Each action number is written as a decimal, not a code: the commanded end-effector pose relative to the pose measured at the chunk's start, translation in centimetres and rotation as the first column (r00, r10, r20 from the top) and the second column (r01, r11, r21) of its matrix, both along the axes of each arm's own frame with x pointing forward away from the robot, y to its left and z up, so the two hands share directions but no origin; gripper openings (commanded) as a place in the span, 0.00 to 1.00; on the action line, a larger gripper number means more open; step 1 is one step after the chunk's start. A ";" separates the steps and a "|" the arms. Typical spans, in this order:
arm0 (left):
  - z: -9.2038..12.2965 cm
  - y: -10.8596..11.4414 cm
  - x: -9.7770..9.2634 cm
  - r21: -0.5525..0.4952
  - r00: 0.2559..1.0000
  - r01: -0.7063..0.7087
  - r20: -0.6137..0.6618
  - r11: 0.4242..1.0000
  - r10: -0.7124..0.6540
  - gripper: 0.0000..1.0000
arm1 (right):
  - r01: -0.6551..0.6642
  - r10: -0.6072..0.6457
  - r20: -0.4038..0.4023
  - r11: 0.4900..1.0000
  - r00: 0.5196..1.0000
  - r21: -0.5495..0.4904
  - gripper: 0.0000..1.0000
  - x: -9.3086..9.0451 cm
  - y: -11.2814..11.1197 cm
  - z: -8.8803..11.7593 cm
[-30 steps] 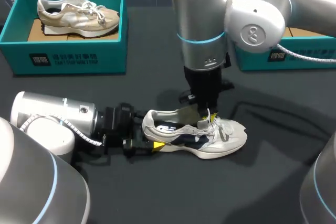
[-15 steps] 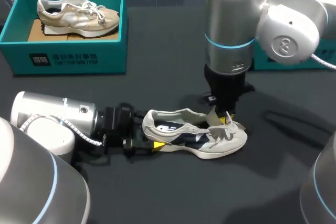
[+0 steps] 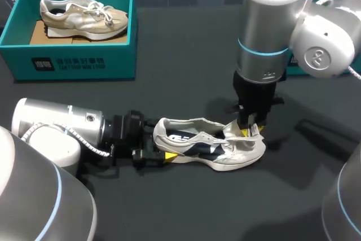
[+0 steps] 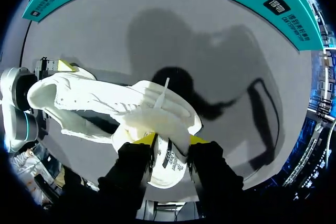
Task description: Take the shoe out of the shoebox, open the shoe tongue, remove and reinsert the insole, then place the shoe into the shoebox
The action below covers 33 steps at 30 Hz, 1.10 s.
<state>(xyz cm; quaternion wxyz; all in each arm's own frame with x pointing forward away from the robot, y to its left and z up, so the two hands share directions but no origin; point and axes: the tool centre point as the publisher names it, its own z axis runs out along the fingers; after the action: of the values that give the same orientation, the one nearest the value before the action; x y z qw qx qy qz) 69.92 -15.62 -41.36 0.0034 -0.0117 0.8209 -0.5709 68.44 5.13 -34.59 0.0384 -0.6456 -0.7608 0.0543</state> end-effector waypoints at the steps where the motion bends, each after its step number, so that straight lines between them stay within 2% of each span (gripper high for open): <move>1: -0.3 -0.2 0.1 0.004 1.000 -0.001 0.000 1.000 0.001 0.00 | 0.014 -0.013 0.016 0.999 1.000 -0.033 0.97 -0.4 -0.4 0.2; 3: -0.3 -0.2 0.1 0.004 1.000 -0.001 0.000 1.000 0.001 0.00 | 0.015 -0.014 0.021 0.999 1.000 -0.051 1.00 -0.4 -0.7 0.3; 9: -0.3 -0.2 0.1 0.004 1.000 -0.001 0.000 1.000 0.001 0.00 | 0.026 -0.025 0.021 0.996 0.999 -0.081 0.98 -0.3 -1.1 1.2; 15: -0.3 -0.2 0.1 0.004 1.000 -0.001 0.000 1.000 0.001 0.00 | -0.041 0.047 0.048 0.993 0.998 -0.114 0.96 -0.1 -0.4 4.3; 22: -0.3 -0.2 0.1 0.004 1.000 -0.001 0.000 1.000 0.001 0.00 | -0.218 0.224 0.030 0.966 0.974 -0.138 0.96 0.7 2.2 8.5; 26: -0.3 -0.2 0.1 0.004 1.000 -0.001 0.000 1.000 0.001 0.00 | -0.362 0.370 0.025 0.920 0.929 -0.147 0.95 1.2 4.3 10.3; 27: -0.3 -0.2 0.1 0.004 1.000 -0.001 0.000 1.000 0.001 0.00 | -0.418 0.426 0.037 0.899 0.904 -0.135 0.95 1.4 4.8 10.7; 32: -0.3 -0.2 0.1 0.004 1.000 -0.001 0.000 1.000 0.001 0.00 | -0.598 0.605 0.037 0.794 0.795 -0.112 0.83 2.3 7.7 11.9; 33: -0.3 -0.2 0.1 0.004 1.000 -0.001 0.000 1.000 0.001 0.00 | -0.644 0.650 0.049 0.759 0.759 -0.093 0.75 2.4 8.4 12.0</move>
<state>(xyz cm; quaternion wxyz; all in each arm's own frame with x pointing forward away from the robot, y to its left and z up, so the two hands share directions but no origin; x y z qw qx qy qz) 69.92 -15.60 -41.39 0.0034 -0.0117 0.8210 -0.5708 70.10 11.43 -22.75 -0.0243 -0.4240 -0.9039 0.0505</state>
